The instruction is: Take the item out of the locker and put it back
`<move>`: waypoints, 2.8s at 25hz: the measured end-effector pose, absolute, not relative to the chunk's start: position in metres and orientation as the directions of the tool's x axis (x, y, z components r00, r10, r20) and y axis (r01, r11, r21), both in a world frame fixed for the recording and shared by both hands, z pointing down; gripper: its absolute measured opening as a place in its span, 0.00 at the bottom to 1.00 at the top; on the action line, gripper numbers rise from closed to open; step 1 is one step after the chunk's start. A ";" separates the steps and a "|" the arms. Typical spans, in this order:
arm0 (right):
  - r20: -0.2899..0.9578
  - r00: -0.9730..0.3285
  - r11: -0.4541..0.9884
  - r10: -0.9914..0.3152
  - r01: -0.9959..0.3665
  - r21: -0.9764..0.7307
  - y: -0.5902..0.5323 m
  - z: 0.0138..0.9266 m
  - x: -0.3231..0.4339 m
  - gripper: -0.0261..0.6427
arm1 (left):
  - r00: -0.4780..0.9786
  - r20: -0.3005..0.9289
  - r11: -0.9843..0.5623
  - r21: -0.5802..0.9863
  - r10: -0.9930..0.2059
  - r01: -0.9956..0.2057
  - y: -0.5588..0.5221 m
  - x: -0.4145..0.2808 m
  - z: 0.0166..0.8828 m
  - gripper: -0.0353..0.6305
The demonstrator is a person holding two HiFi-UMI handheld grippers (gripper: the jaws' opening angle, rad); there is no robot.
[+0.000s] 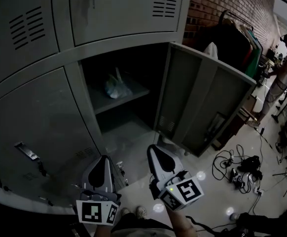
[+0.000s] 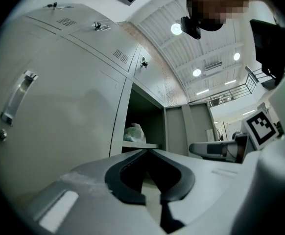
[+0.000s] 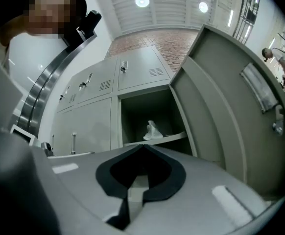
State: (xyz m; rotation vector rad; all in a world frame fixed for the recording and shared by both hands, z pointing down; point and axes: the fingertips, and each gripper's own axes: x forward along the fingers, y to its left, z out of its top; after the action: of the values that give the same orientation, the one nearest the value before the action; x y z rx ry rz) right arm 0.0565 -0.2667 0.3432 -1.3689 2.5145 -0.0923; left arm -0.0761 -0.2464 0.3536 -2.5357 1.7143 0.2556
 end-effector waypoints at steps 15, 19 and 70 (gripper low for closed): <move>-0.208 -0.531 0.569 -0.821 -0.790 -0.227 -0.070 0.366 -0.013 0.04 | 0.363 -0.183 -0.374 0.031 -0.914 -0.927 -0.048 -0.133 0.375 0.06; -0.219 -0.517 0.558 -0.828 -0.800 -0.219 -0.006 0.352 -0.018 0.04 | 0.371 -0.184 -0.384 0.040 -0.910 -0.922 0.008 -0.142 0.367 0.06; -0.211 -0.507 0.545 -0.836 -0.811 -0.213 0.142 0.341 0.023 0.04 | 0.393 -0.213 -0.408 0.027 -0.895 -0.913 0.134 -0.074 0.347 0.06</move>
State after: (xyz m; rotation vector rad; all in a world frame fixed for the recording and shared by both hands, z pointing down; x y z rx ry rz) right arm 0.0227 0.1419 0.3407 -1.3678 2.4965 -0.1249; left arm -0.0742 0.1338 0.3466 -2.5424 1.6543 0.2965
